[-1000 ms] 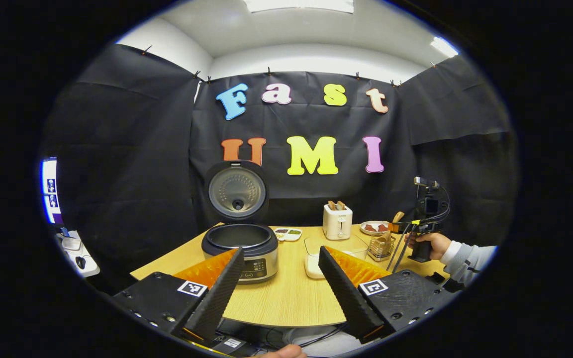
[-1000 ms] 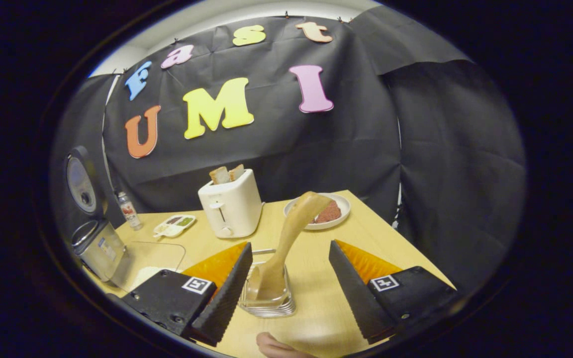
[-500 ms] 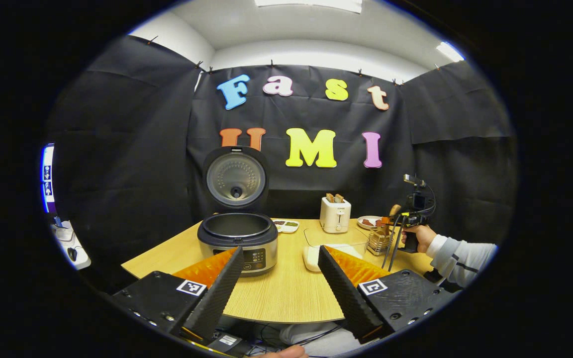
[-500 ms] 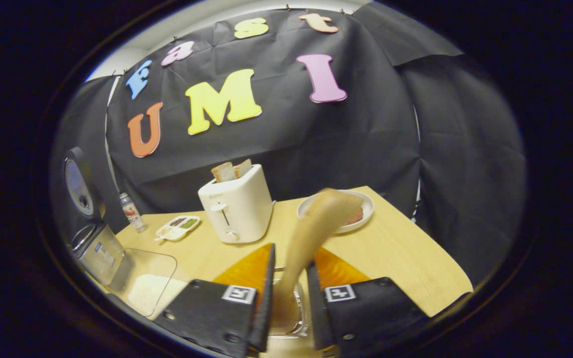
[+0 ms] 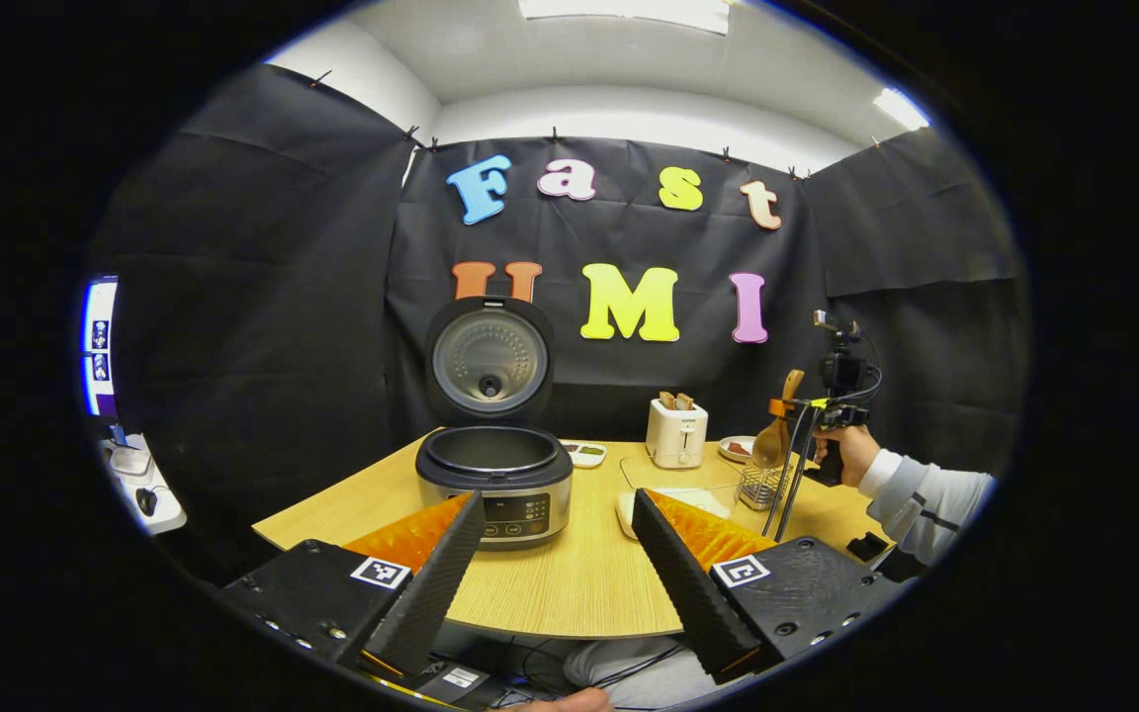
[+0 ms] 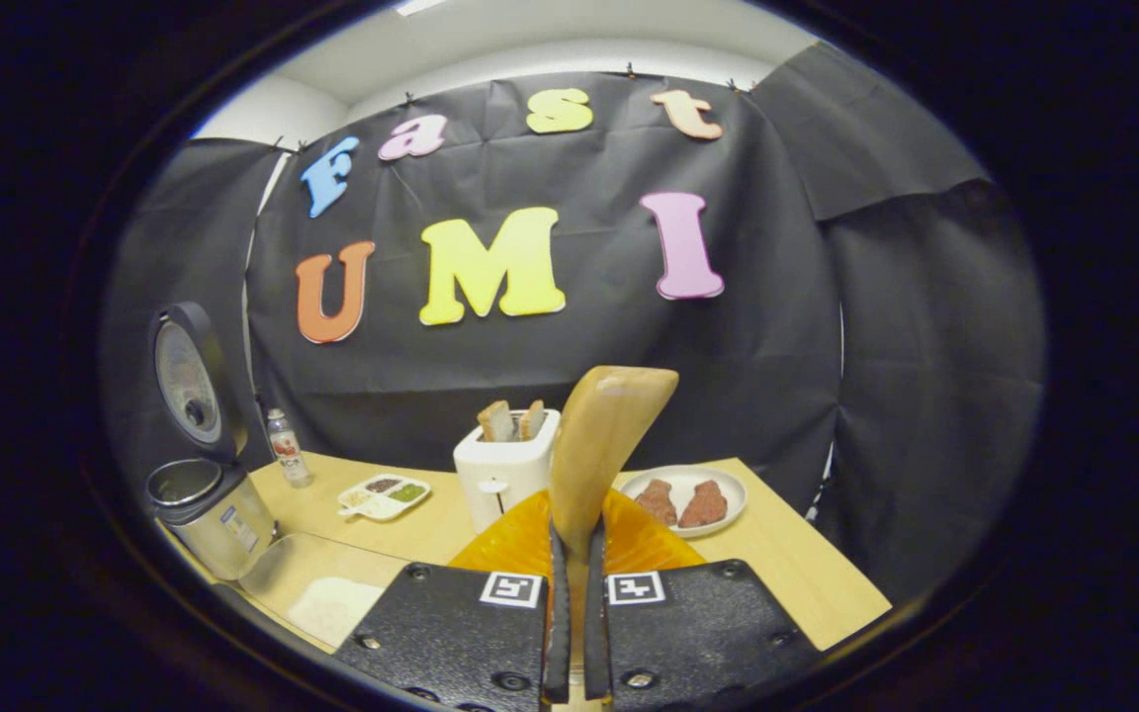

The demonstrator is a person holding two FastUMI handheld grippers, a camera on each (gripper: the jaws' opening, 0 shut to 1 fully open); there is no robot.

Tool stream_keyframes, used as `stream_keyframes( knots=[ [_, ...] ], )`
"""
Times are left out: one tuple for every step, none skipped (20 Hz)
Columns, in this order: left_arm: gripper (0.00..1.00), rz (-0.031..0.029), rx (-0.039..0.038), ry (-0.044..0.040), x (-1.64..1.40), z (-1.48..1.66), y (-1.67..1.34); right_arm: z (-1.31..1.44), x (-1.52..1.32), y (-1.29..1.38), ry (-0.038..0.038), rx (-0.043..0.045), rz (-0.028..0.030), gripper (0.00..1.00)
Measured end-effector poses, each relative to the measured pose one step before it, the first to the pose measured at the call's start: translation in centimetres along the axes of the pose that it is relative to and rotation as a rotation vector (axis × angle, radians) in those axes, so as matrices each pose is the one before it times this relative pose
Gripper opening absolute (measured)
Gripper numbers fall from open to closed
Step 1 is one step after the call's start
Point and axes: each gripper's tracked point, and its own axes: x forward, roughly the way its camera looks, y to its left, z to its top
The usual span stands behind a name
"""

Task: Close the left gripper, press the button to open the rice cooker; take a wooden spoon from the chopstick holder with the right hand, scoop a spoonful of rice and pour it into the rice cooker, then put the wooden spoon back into the chopstick holder.

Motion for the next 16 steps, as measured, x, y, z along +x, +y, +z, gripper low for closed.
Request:
stream_keyframes(
  knots=[
    [0.96, 0.00514, 0.00077, 0.00109, -0.324, -0.034, 0.369, 0.926, -0.375, 0.988, -0.01531, -0.00846, 0.01037, 0.11],
    [0.96, 0.00747, -0.00054, -0.00234, -0.132, 0.018, 0.454, 0.718, -0.38, 1.193, -0.00901, -0.01196, 0.01819, 0.11],
    [0.96, 0.0062, -0.00127, -0.0021, 0.013, 0.036, 0.356, 0.706, -0.274, 1.23, -0.01105, -0.01345, 0.01687, 0.11],
    [0.96, 0.00812, -0.00192, 0.00301, -0.063, -0.069, 0.356, 0.626, -0.254, 0.885, -0.0059, -0.01511, 0.00988, 0.11],
    [0.96, 0.00383, 0.00442, 0.00201, -0.208, -0.091, 0.214, 0.509, -0.082, 0.7, -0.00706, -0.00425, 0.00699, 0.11],
    [0.96, 0.00724, 0.00809, -0.00212, -0.08, -0.031, 0.267, 0.418, -0.159, 0.949, -0.00544, 0.00285, 0.01301, 0.11],
    [0.96, 0.00926, 0.00715, -0.00326, -0.136, -0.093, 0.439, 0.105, -0.138, 1.21, 0.0001, 0.0019, 0.01405, 0.11],
    [0.96, 0.00875, 0.00783, 0.00123, -0.001, -0.098, 0.278, -0.06, 0.041, 0.981, 0.00148, -0.00012, 0.01297, 0.11],
    [0.95, 0.00696, 0.00707, 0.00208, 0.026, -0.135, 0.183, -0.413, 0.075, 1.041, 0.00507, -0.00531, 0.01015, 0.11],
    [0.95, 0.00423, 0.00645, 0.0018, 0.046, -0.091, 0.037, -0.54, -0.003, 0.849, 0.00387, 0.00652, 0.00361, 0.11],
    [0.95, 0.00102, 0.00504, 0.00251, -0.106, -0.007, -0.004, -0.552, -0.084, 1.033, 0.00103, 0.00734, 0.01519, 0.11],
    [0.95, 0.00008, 0.00396, 0.0006, -0.002, -0.047, 0.022, -0.644, 0.246, 1.235, 0.00708, -0.00471, 0.02228, 0.11],
    [0.96, 0.00218, 0.00347, -0.00124, -0.124, -0.04, 0.077, -0.931, 0.434, 0.918, 0.01231, -0.01921, 0.0121, 0.11],
    [0.96, 0.00732, -0.00026, -0.00434, -0.037, 0.087, 0.314, -1.084, 0.241, 0.503, 0.01449, -0.02196, -0.00037, 0.11],
    [0.96, 0.00832, -0.00658, -0.00185, -0.096, 0.112, 0.55, -1.396, 0.128, 0.459, 0.01722, -0.01571, 0.00071, 0.11],
    [0.96, 0.00646, -0.01212, -0.00038, -0.052, 0.043, 0.385, -1.297, 0.191, 0.642, 0.01831, -0.01137, 0.00423, 0.11]
  ],
)
